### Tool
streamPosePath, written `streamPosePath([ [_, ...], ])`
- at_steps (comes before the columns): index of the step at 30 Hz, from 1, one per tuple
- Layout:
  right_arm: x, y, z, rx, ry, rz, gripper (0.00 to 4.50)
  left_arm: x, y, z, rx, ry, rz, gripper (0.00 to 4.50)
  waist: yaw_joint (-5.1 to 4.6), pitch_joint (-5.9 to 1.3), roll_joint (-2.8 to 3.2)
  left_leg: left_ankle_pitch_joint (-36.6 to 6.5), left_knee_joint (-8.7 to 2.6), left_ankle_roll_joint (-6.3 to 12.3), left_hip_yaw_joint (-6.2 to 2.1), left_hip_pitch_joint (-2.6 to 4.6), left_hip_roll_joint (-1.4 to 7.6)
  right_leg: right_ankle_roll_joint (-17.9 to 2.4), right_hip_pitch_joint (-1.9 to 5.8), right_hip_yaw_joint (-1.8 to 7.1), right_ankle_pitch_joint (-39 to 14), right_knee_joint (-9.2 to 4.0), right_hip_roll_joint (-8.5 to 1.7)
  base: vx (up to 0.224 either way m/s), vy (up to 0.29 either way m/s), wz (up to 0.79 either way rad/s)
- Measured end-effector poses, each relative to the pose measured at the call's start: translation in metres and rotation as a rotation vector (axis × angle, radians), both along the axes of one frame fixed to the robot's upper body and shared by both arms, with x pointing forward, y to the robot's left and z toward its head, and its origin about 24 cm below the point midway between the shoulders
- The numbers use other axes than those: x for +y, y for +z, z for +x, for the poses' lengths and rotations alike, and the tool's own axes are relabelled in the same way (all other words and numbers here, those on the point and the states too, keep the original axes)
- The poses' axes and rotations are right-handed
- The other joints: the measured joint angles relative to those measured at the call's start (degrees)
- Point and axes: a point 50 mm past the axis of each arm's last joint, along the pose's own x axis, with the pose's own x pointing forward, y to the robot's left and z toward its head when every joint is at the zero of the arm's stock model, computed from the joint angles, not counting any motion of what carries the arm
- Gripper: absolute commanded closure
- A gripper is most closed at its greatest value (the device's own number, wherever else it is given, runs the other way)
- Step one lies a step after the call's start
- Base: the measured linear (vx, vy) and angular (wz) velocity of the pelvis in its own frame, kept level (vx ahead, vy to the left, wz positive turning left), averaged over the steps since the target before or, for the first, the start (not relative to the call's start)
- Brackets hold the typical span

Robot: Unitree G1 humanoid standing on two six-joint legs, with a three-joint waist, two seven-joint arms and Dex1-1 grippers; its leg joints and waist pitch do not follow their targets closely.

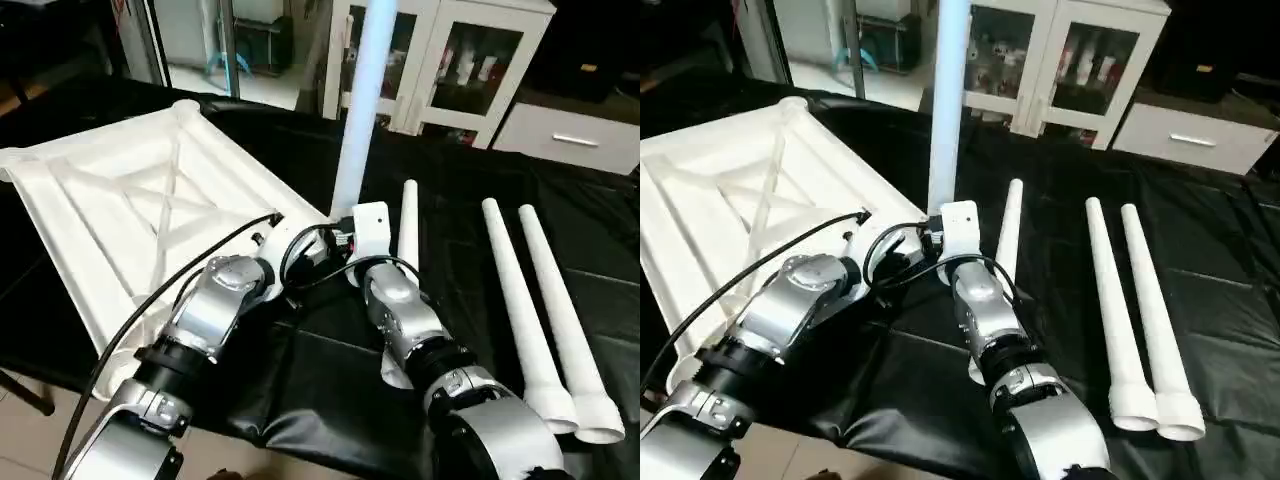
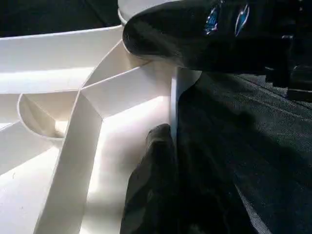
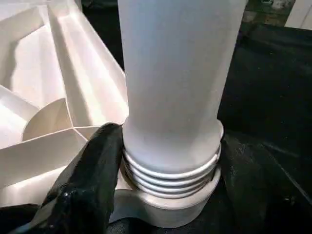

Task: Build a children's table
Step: Rotate leg to tighten

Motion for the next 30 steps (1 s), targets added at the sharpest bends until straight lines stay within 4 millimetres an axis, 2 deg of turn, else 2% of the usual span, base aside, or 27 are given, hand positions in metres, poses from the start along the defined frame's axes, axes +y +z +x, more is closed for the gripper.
streamPosePath([
  [1, 0.000, 0.000, 0.000, -0.001, 0.007, 0.008, 1.22, 0.000, 0.000, 0.000, 0.000, 0.000, 0.002, 4.50, -0.01, 0.00, 0.00, 0.00, 0.00, 0.01, 0.00, 0.00, -0.04, 0.01, 0.01, 0.00, -0.01, 0.00, -0.05, 0.000, 0.000, 0.00],
  [4, 0.001, 0.000, 0.000, -0.003, 0.039, 0.032, 1.02, 0.003, 0.001, 0.002, -0.013, 0.011, 0.011, 4.50, -0.31, 0.03, 0.02, 0.04, 0.00, 0.09, 0.01, -0.04, -0.10, 0.03, -0.01, 0.00, 0.00, 0.00, -0.12, 0.000, 0.000, 0.00],
  [7, 0.002, 0.000, -0.001, -0.001, 0.063, 0.044, 0.66, 0.009, 0.002, 0.006, -0.035, 0.052, 0.021, 4.50, -1.02, 0.04, 0.01, 0.06, 0.00, 0.11, 0.01, -0.14, -0.10, 0.06, -0.15, -0.02, 0.08, -0.02, -0.09, 0.000, 0.000, 0.00],
  [10, -0.001, 0.003, -0.001, -0.024, 0.059, 0.045, 0.62, 0.009, 0.002, 0.007, -0.051, 0.049, 0.023, 4.50, -1.15, 0.05, 0.02, 0.06, -0.11, 0.11, 0.01, -0.13, -0.10, 0.09, -0.16, -0.12, 0.06, -0.06, -0.01, 0.000, 0.000, 0.00],
  [14, -0.011, 0.012, -0.003, -0.102, 0.074, 0.029, 0.62, 0.005, 0.002, 0.011, -0.086, 0.049, 0.007, 4.50, -0.73, 0.08, 0.07, 0.07, -0.13, 0.11, 0.02, -0.14, -0.10, 0.11, -0.20, -0.13, 0.04, -0.09, -0.01, 0.000, 0.000, 0.00],
  [15, -0.016, 0.016, -0.004, -0.125, 0.076, 0.032, 0.61, 0.005, 0.002, 0.012, -0.092, 0.058, -0.017, 4.05, -0.66, 0.10, 0.04, 0.09, -0.12, 0.15, 0.02, -0.16, -0.10, 0.11, -0.19, -0.13, 0.04, -0.11, -0.01, 0.000, 0.000, 0.00],
  [16, -0.021, 0.019, -0.004, -0.144, 0.081, 0.033, 0.61, 0.005, 0.003, 0.013, -0.097, 0.072, -0.061, 3.94, -0.49, 0.16, -0.01, 0.11, -0.11, 0.18, 0.02, -0.20, -0.09, 0.11, -0.20, -0.13, 0.04, -0.14, -0.01, 0.000, 0.000, 0.00],
  [18, -0.026, 0.024, -0.005, -0.163, 0.090, 0.035, 0.61, 0.003, 0.014, 0.017, -0.161, 0.112, -0.172, 3.87, -0.30, 0.32, -0.36, 0.16, -0.07, 0.24, 0.01, -0.33, -0.03, 0.11, -0.24, -0.18, 0.05, -0.18, 0.00, 0.000, 0.000, 0.00],
  [20, -0.029, 0.029, -0.006, -0.182, 0.096, 0.038, 0.61, -0.001, 0.027, 0.020, -0.223, 0.104, -0.203, 3.57, -0.35, 0.31, -0.41, 0.14, -0.06, 0.26, 0.01, -0.35, 0.02, 0.10, -0.23, -0.19, 0.05, -0.27, 0.02, 0.000, 0.000, 0.00],
  [22, -0.030, 0.035, -0.012, -0.204, 0.116, 0.060, 0.61, -0.002, 0.044, 0.021, -0.301, 0.098, -0.233, 3.46, -0.34, 0.32, -0.38, 0.11, -0.13, 0.29, 0.02, -0.36, 0.03, 0.12, -0.24, -0.19, 0.03, -0.34, 0.04, 0.000, 0.000, 0.00],
  [24, -0.035, 0.039, -0.016, -0.215, 0.122, 0.075, 0.61, 0.007, 0.059, 0.022, -0.361, 0.113, -0.255, 3.27, -0.51, 0.32, -0.38, 0.10, -0.16, 0.30, 0.02, -0.33, 0.06, 0.12, -0.24, -0.19, 0.03, -0.35, 0.14, 0.000, 0.000, 0.00],
  [26, -0.040, 0.046, -0.020, -0.229, 0.135, 0.077, 0.61, 0.018, 0.068, 0.020, -0.391, 0.117, -0.256, 3.27, -0.65, 0.41, -0.21, 0.11, -0.16, 0.28, 0.01, -0.29, 0.12, 0.12, -0.23, -0.18, 0.03, -0.34, 0.23, 0.000, 0.000, 0.00],
  [30, -0.041, 0.053, -0.033, -0.249, 0.225, 0.054, 0.61, 0.060, 0.076, 0.003, -0.402, 0.135, -0.199, 3.27, -1.29, 0.57, 0.22, 0.13, -0.25, 0.21, -0.04, -0.10, 0.18, 0.12, -0.19, -0.15, 0.03, -0.28, 0.37, 0.000, 0.000, 0.00],
])
